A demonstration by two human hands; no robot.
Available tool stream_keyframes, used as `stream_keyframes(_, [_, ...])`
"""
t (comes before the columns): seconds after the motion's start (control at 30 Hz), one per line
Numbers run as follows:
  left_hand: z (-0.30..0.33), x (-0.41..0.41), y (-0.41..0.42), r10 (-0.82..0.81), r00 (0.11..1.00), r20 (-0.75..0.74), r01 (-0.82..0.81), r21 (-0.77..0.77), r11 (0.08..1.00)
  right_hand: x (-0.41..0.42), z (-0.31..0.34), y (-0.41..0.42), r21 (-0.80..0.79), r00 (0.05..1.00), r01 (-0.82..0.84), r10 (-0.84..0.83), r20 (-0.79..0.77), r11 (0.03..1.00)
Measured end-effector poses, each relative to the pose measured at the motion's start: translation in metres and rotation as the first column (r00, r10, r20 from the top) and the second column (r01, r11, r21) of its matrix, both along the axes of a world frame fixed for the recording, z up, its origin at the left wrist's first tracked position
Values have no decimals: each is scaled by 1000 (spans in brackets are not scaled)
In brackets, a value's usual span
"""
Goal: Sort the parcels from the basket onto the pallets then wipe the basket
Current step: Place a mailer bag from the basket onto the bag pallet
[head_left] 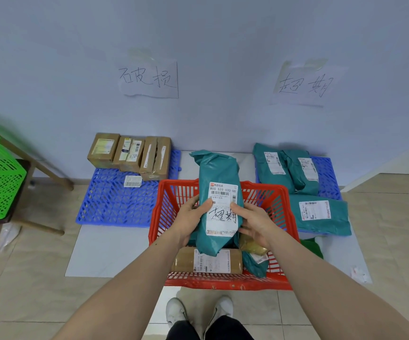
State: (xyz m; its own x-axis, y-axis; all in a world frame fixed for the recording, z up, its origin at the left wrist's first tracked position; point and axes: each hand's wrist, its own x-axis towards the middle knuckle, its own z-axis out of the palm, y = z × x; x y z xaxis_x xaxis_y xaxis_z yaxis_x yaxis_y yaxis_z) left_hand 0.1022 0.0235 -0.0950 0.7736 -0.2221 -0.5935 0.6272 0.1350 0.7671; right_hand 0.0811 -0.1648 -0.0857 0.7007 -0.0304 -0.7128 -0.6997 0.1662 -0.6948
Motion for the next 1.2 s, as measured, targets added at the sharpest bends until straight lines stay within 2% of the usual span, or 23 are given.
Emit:
stream_keyframes(0.33, [3, 14, -24, -113, 993, 12, 113, 18, 993, -8, 7, -18, -20, 992, 119, -118, 48, 993])
stream_keyframes(0.57, [15, 14, -75, -188, 982, 2, 188, 31, 982, -17, 7, -61, -26, 973, 225, -223, 63, 974])
stream_keyframes(0.87, [15, 1, -224, -164, 984, 68, 159, 73, 985, -32, 16, -196, 9, 950, 295, -294, 103, 956])
stream_keyframes(1.07, [10, -4, -338, -154, 987, 43, 151, 68, 986, -39, 11, -305, -26, 951, 293, -289, 106, 956])
stream_keyframes(1.2, [0, 7, -385, -184, 983, 7, 181, 136, 974, -30, -3, -353, -24, 954, 293, -290, 71, 956])
